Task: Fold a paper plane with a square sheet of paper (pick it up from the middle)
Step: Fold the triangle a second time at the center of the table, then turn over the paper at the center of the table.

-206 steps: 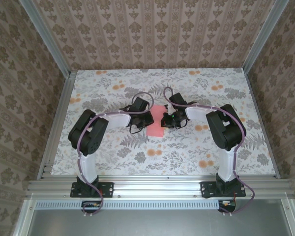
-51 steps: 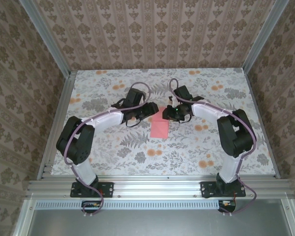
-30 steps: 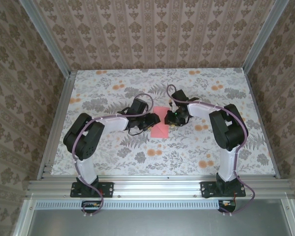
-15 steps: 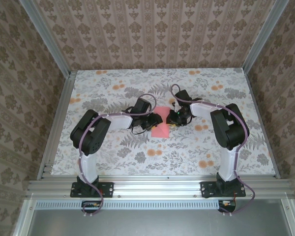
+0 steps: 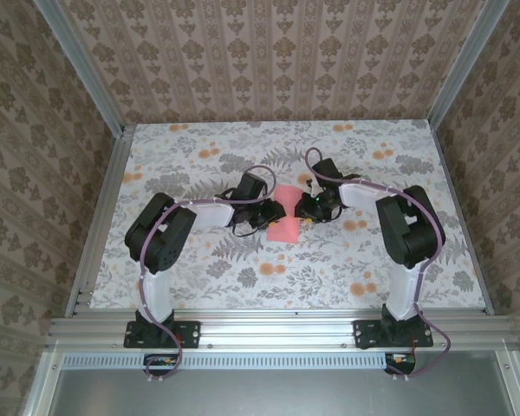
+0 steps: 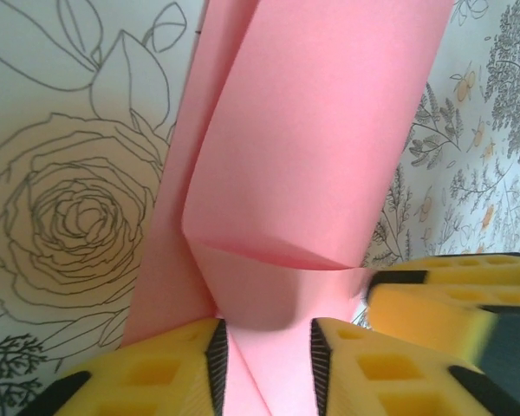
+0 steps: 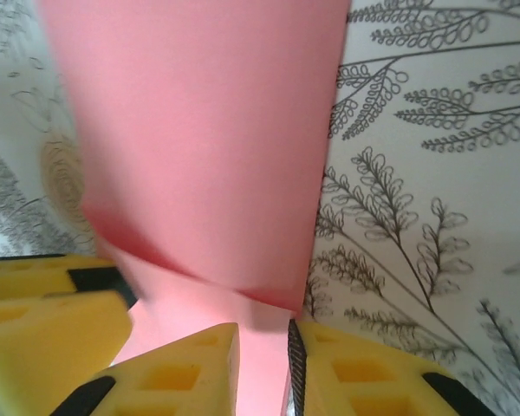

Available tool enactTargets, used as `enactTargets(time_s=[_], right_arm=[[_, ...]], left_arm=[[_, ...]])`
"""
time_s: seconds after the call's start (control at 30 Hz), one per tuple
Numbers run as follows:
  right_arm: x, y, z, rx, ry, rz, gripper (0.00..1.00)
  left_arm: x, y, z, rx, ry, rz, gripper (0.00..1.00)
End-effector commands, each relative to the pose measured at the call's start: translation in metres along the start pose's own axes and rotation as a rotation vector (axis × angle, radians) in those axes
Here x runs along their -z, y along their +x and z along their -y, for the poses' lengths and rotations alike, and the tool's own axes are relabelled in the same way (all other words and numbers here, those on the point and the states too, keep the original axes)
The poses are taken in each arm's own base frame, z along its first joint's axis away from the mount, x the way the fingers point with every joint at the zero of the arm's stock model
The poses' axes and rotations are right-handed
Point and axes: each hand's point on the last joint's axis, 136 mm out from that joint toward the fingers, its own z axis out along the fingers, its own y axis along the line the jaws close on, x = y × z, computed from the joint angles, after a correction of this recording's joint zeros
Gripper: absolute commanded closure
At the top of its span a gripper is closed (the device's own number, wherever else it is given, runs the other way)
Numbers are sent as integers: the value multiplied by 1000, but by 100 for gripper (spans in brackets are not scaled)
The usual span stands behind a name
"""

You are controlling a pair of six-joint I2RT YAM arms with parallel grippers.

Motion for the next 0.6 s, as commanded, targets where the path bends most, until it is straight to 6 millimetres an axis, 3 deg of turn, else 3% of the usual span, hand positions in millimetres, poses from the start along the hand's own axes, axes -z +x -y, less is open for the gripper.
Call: enactTargets(time_s=[0.0, 0.1, 0.27, 0.47, 0.57], right_arm=[[31, -11, -30, 58, -86, 79, 75], [35, -8, -42, 100, -114, 76, 76], [22, 0, -44, 113, -122, 24, 78], [10, 2, -35, 107, -86, -5, 78], [2, 3, -21, 87, -28, -19, 78]], left_arm=[[1, 2, -5, -14, -31, 0, 71], [1, 2, -5, -15, -33, -1, 73], [1, 2, -6, -14, -37, -2, 73], [1, 2, -5, -16, -36, -2, 73], [1, 1, -4, -15, -33, 0, 73]])
